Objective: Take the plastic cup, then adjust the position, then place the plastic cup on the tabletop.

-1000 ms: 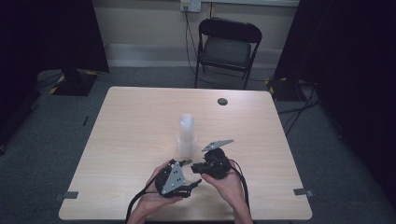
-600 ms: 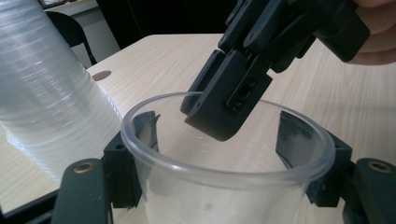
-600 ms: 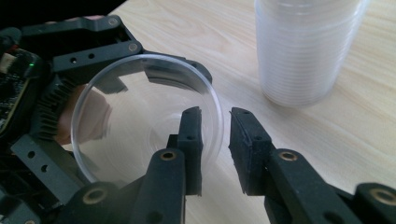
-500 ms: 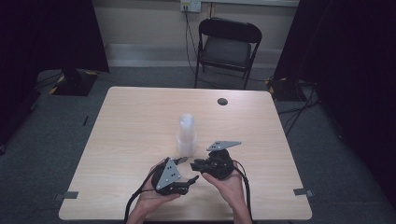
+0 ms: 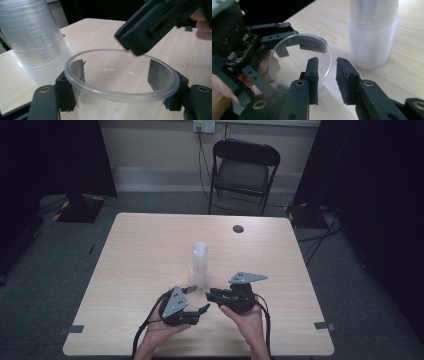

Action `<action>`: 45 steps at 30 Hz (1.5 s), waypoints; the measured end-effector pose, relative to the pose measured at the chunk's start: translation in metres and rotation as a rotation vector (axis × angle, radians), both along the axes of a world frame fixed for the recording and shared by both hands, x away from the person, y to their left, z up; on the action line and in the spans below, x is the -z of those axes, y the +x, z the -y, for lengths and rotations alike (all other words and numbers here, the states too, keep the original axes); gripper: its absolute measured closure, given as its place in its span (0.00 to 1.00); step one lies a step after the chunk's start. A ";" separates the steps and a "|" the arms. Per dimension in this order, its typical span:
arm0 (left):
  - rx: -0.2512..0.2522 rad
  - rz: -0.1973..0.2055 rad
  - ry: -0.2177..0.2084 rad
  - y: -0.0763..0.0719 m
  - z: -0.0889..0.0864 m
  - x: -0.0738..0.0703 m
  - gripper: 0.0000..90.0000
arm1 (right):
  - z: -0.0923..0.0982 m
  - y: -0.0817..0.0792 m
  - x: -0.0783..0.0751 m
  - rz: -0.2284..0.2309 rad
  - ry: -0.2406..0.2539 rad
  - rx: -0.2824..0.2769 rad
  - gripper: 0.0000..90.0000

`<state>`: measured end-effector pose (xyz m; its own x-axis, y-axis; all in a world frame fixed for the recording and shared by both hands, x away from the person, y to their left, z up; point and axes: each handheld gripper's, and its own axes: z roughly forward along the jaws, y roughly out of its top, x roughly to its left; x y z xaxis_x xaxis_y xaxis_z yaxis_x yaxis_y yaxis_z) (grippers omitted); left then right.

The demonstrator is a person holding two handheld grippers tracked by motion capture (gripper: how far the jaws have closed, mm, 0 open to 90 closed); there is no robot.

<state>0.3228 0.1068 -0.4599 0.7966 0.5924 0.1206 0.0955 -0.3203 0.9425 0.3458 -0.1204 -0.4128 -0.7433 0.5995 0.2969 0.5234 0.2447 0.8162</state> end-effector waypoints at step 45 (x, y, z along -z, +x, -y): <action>-0.317 -0.106 -0.224 0.058 -0.074 -0.021 0.34 | 0.032 -0.012 0.034 0.077 0.036 0.169 0.48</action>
<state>0.3806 0.1807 -0.4385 0.5713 0.8130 -0.1127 0.2570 -0.0468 0.9653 0.3334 -0.1521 -0.4465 -0.6543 0.7078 0.2662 0.4902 0.1290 0.8620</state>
